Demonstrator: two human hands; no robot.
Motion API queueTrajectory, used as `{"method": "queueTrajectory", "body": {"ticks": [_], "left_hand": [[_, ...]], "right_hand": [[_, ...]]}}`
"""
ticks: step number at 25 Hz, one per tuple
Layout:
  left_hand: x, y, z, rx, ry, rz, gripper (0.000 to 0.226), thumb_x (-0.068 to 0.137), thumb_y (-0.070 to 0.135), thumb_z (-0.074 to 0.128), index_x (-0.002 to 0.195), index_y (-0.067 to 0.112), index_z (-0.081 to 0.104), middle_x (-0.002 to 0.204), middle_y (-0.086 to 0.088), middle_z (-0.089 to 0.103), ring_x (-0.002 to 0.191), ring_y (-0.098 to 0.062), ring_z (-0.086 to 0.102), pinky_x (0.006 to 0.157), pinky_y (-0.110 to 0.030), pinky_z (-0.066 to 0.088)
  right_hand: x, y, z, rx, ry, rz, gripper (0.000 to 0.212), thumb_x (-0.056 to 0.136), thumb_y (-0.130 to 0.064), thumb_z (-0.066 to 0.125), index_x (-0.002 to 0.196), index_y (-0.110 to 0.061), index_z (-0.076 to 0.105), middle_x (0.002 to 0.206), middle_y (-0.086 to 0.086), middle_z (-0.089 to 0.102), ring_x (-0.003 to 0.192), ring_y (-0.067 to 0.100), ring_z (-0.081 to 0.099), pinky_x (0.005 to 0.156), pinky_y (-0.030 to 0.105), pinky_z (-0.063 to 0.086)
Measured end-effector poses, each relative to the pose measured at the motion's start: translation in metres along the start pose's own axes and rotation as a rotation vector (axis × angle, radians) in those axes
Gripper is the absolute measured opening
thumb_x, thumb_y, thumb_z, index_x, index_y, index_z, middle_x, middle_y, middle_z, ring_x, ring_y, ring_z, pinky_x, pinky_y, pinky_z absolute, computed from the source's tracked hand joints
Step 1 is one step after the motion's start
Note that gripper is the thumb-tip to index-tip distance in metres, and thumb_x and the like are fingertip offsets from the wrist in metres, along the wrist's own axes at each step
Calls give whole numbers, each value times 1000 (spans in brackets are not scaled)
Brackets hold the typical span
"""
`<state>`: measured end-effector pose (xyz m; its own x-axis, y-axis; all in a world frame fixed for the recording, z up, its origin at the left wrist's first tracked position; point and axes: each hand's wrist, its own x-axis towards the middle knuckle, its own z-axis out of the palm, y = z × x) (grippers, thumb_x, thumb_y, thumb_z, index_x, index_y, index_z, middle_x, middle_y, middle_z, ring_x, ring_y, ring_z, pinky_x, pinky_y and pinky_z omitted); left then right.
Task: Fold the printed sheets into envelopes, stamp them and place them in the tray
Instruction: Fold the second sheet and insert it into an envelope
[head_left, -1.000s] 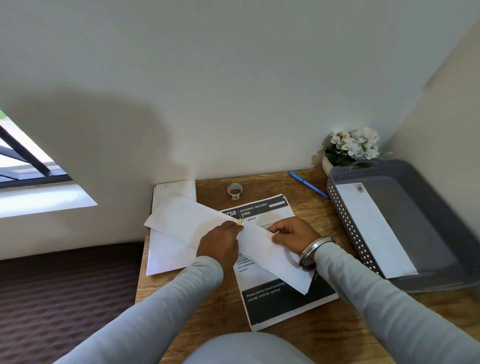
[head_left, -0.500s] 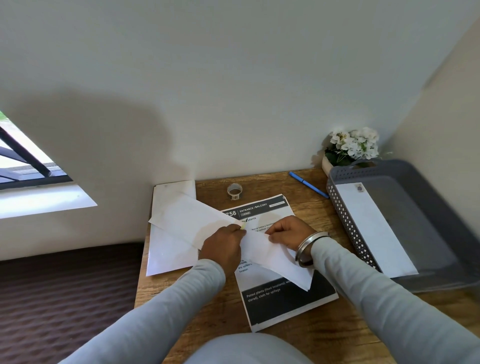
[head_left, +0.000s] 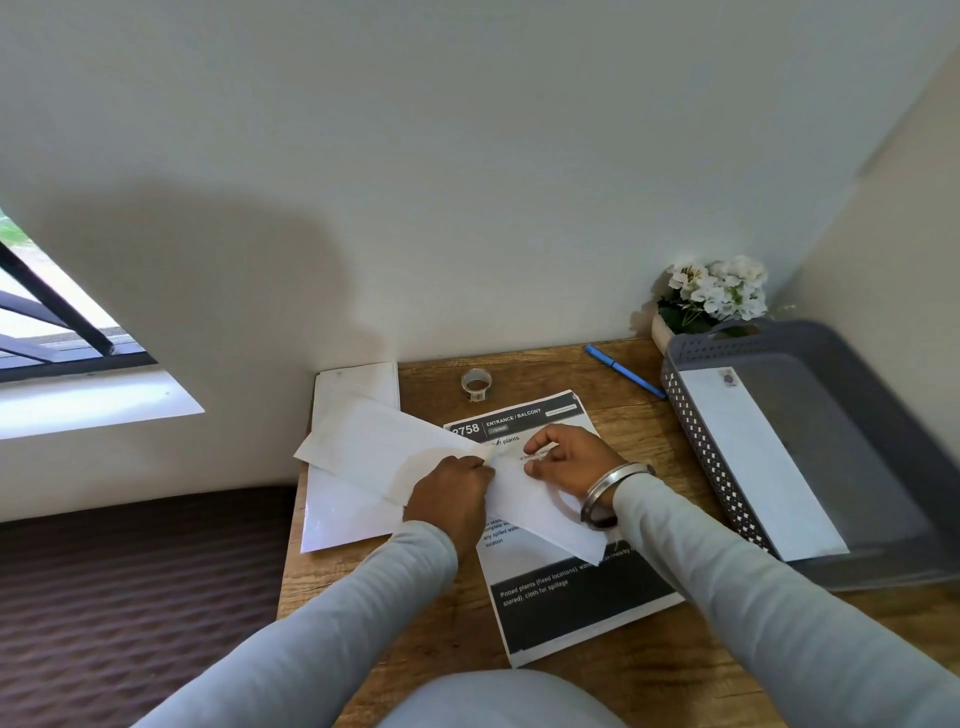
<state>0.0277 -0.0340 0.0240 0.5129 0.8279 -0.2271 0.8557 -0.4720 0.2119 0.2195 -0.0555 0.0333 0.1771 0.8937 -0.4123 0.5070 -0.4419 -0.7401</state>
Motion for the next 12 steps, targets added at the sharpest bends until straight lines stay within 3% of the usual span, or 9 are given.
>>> {"method": "queueTrajectory", "body": {"ticks": [4,8,12], "left_hand": [[-3,-2,-5,34,23,7,52,98,23,57,148,20,42,149,-3,48,132,-27,49,108,-42,44],[-4,3,-3,43,12,14,54,99,27,55,150,22,39,151,-2,47,131,-26,51,108,-41,44],[-4,12,-7,59,27,57,50,99,23,50,148,21,42,151,-2,47,131,-27,50,105,-42,46]], "right_hand": [[-7,8,-21,-84,-97,-2,24,85,-13,74,104,-26,65,90,4,74,88,22,70,78,34,56],[-8,9,-20,-94,-37,-38,22,83,-10,76,95,-23,64,84,0,71,82,20,69,70,29,54],[0,3,-9,-56,48,-59,21,80,-11,77,92,-23,65,87,4,71,81,21,68,78,37,57]]}}
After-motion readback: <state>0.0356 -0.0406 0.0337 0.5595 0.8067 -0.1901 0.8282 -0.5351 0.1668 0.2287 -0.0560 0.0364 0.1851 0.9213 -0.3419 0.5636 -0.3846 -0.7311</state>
